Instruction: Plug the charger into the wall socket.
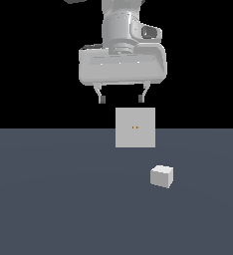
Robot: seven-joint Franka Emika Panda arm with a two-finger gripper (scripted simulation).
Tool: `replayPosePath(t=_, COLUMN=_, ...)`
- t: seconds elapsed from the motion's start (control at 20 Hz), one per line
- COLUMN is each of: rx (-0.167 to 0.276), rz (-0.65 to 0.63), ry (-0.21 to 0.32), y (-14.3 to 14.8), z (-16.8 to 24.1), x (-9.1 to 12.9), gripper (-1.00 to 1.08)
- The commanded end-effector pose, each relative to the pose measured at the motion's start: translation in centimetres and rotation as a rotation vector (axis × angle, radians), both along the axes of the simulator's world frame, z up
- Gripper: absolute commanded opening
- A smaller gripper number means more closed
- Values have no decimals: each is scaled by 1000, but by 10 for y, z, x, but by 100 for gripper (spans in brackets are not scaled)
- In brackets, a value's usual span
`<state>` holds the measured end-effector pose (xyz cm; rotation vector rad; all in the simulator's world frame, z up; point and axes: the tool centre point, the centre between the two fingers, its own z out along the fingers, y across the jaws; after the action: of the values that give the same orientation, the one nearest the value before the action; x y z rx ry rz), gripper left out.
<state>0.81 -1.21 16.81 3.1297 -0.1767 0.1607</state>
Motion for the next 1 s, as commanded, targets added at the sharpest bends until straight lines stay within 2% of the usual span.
replayPosePath(t=0.0, rx=-6, rz=-35, ry=-17, y=-6, z=-7, x=-5, gripper=100)
replayPosePath(t=0.95, rx=-70, rz=-384, ry=-188, y=-58, z=-79, x=-57, gripper=100)
